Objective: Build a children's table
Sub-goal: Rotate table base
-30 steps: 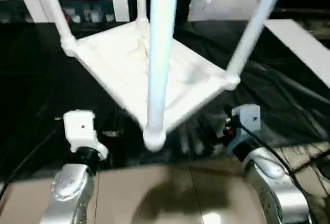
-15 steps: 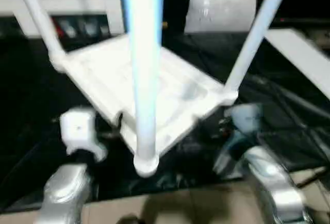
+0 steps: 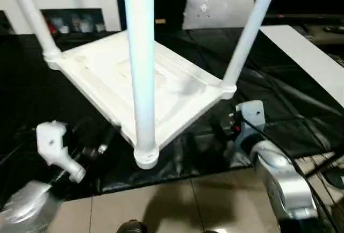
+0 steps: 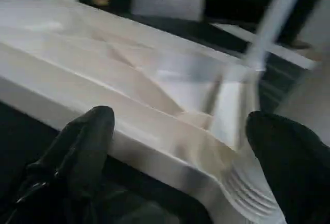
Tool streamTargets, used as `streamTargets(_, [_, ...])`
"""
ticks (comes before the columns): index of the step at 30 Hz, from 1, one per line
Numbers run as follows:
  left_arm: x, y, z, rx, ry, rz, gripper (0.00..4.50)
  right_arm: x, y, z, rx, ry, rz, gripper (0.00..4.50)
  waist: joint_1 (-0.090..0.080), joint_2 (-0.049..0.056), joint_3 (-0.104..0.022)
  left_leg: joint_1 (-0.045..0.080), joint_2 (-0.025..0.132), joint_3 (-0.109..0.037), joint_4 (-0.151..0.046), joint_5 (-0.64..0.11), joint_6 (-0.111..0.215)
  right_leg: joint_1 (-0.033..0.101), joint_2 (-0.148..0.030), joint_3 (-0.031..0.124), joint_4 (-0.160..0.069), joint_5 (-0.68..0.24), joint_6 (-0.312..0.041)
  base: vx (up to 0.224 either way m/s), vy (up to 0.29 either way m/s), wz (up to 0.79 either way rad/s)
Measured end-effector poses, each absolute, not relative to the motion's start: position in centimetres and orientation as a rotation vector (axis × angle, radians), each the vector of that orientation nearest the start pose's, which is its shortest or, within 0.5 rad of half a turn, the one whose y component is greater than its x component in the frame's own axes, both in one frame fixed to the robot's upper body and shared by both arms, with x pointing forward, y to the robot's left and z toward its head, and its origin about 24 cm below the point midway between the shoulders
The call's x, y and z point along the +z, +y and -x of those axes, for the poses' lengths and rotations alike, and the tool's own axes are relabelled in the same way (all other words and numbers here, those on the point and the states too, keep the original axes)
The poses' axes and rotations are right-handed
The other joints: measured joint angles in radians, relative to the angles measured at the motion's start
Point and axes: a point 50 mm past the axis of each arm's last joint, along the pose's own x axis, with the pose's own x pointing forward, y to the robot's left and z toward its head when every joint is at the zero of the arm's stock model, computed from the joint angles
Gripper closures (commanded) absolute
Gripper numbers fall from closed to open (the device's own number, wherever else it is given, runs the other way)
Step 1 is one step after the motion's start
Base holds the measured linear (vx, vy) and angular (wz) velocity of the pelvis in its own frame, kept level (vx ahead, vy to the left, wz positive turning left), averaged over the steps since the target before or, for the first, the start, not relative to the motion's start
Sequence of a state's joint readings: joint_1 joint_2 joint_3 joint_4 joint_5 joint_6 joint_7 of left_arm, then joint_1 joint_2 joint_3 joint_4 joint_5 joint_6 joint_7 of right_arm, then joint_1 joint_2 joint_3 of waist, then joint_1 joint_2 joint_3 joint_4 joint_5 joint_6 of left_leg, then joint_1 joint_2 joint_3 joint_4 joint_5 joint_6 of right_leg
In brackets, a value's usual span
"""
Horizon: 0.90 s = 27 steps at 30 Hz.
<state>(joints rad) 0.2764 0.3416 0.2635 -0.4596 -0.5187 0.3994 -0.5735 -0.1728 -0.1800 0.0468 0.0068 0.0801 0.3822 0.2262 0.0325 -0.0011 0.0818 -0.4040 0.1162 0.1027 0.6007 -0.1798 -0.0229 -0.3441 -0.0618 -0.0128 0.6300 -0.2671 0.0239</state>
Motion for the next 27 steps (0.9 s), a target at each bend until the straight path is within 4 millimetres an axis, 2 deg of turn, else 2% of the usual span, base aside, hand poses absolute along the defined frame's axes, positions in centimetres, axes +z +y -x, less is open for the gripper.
streamTargets(3, [8.7, 21.9, -18.6, -0.534, 0.129, 0.123, 0.02, 4.6, -15.2, -29.0, 0.300, 0.255, 0.104, 0.00, 0.001, 0.000, 0.000, 0.000, 0.004, 0.015, 0.000, 0.000, 0.000, -0.005, -0.006, 0.001, 0.000, 0.014, 0.003, 0.000, 0.000, 0.00])
streamTargets(6, [9.2, 21.5, -19.3, -0.586, 0.124, 0.082, 0.02, 4.6, -15.0, -30.1, 0.307, 0.250, 0.110, 0.00, 0.004, 0.000, 0.000, 0.000, 0.012, 0.023, 0.000, 0.000, 0.000, -0.008, -0.005, 0.000, 0.000, 0.014, 0.003, 0.000, 0.000, 0.00])
streamTargets(8, [9.7, 20.6, -20.2, -0.634, 0.097, 0.076, 0.02, 4.8, -14.8, -31.0, 0.313, 0.244, 0.115, 0.00, 0.005, 0.000, 0.000, 0.000, 0.015, 0.029, 0.000, 0.001, 0.000, -0.010, -0.005, 0.000, 0.001, 0.015, 0.002, 0.000, 0.000, 0.00])
streamTargets(12, [9.8, 19.3, -20.7, -0.723, 0.095, 0.084, 0.02, 4.5, -14.3, -31.8, 0.326, 0.242, 0.131, 0.00, 0.008, -0.001, -0.001, -0.001, 0.023, 0.040, -0.001, 0.009, -0.001, -0.013, -0.005, 0.000, 0.001, 0.024, -0.003, 0.000, 0.000, 0.00])
streamTargets(18, [9.9, 16.2, -21.2, -0.895, 0.098, 0.112, 0.02, 3.3, -12.9, -32.9, 0.376, 0.275, 0.139, 0.00, 0.003, 0.000, -0.001, -0.013, 0.033, 0.048, 0.000, 0.014, 0.002, -0.023, 0.001, 0.002, 0.001, 0.025, -0.003, 0.000, 0.000, 0.00])
streamTargets(22, [10.1, 14.5, -21.4, -0.965, 0.083, 0.130, 0.02, 3.0, -11.9, -33.2, 0.406, 0.267, 0.129, 0.00, -0.004, 0.000, -0.001, -0.011, 0.041, 0.052, -0.001, 0.015, 0.001, -0.024, 0.005, 0.000, 0.003, 0.025, -0.003, 0.000, 0.000, 0.00])
streamTargets(27, [10.3, 13.9, -22.1, -0.972, 0.072, 0.130, 0.02, 2.9, -11.1, -33.6, 0.424, 0.270, 0.133, 0.00, -0.004, 0.000, -0.001, 0.000, 0.048, 0.061, -0.003, 0.017, -0.003, -0.024, 0.005, 0.001, 0.009, 0.026, -0.006, 0.000, 0.000, 0.00])
